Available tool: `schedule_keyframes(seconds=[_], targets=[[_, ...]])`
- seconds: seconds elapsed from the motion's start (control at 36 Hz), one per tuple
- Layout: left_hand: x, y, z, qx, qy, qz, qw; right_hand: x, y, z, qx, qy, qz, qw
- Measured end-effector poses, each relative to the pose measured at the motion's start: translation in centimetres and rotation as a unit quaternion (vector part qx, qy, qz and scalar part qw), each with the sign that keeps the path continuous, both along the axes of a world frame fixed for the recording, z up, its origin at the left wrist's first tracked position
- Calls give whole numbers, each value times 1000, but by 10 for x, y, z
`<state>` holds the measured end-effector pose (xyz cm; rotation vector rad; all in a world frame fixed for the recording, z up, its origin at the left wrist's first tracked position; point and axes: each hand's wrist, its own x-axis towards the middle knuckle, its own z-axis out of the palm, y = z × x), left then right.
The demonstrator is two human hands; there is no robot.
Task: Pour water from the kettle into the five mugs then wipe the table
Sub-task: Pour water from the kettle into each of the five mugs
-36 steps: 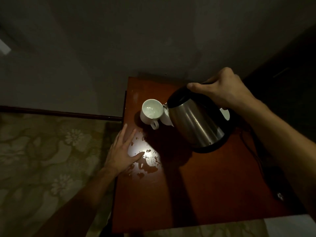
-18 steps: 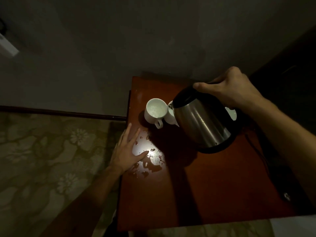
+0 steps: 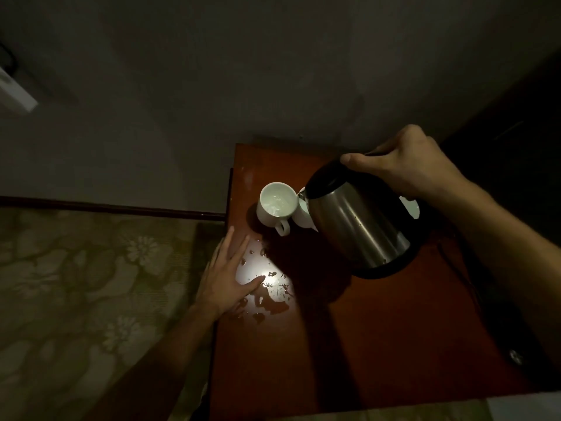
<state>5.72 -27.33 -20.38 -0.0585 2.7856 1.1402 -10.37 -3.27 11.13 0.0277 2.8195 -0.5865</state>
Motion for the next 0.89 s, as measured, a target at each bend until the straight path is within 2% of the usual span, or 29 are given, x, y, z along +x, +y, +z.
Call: schedule_keyframes(seconds=[0.89], targets=[[-1, 0, -3, -2, 6, 2, 1000, -8, 0, -7, 5, -17, 12, 1000]])
